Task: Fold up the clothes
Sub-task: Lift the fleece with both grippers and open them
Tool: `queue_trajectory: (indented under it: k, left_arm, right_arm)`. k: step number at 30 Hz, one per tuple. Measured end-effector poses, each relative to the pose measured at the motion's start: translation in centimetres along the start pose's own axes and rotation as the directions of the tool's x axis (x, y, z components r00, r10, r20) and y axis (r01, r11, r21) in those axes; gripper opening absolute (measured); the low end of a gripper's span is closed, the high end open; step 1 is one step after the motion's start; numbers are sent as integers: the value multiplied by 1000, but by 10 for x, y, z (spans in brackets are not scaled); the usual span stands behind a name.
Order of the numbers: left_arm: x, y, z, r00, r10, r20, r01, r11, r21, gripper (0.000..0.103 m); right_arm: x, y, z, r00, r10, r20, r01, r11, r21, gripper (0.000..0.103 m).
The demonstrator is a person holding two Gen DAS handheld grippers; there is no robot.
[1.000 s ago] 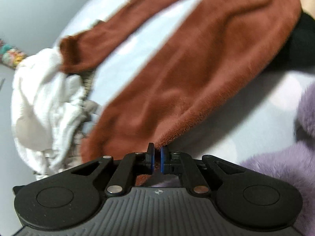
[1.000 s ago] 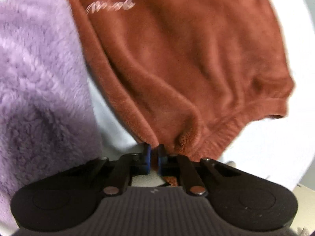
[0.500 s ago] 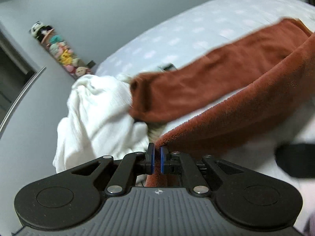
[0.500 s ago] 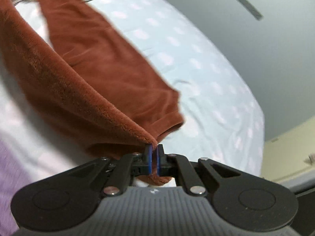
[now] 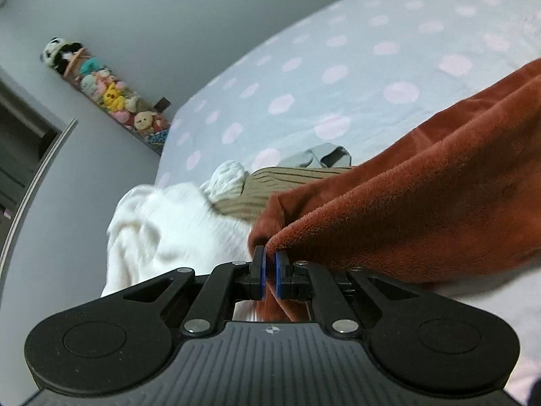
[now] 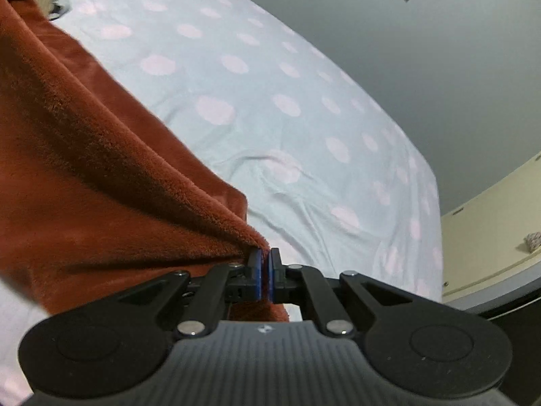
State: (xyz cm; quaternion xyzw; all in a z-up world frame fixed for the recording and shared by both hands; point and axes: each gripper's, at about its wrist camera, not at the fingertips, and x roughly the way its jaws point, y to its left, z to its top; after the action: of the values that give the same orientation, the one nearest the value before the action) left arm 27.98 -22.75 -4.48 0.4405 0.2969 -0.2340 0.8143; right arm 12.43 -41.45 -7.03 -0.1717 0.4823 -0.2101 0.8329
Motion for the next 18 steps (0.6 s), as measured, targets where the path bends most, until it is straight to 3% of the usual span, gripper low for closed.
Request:
queue_trajectory:
  k: [4,8,10,12,14,16,18]
  left_arm:
    - [50,-13,27,998,33,-52,-31,998,50,4]
    - [92,-23,41,994,37,-98,-33,999,40,5]
    - [105,-29,45,993,51,-105,-46,998,46,13]
    - [115,-33,49,992,63,-107,-60,998,31,26]
    - [117,-35,51,993,65,-103,-66,998,-5,33]
    - [112,-34,52,995,56,-82,-59,998,-36,45]
    - [101,-32,51,997,47,-54,-51,997,-60,49]
  right_arm:
    - [42,-3,18,1000,-6,-11,7,999,41,4]
    - [81,1,30,999,-11,-30,13,998,60,4]
    - [98,5,33,999,-2,-47,5,998,64,5]
    - [108,5,33,998,5,-59,0,997,82,7]
    - [110,3,31,999,11,-50,-5,992,126,12]
    - [107,-3,29,999,15,-30,-9,981,193,39]
    - [97,-14,24,1000,18,12,-20,962,272,44]
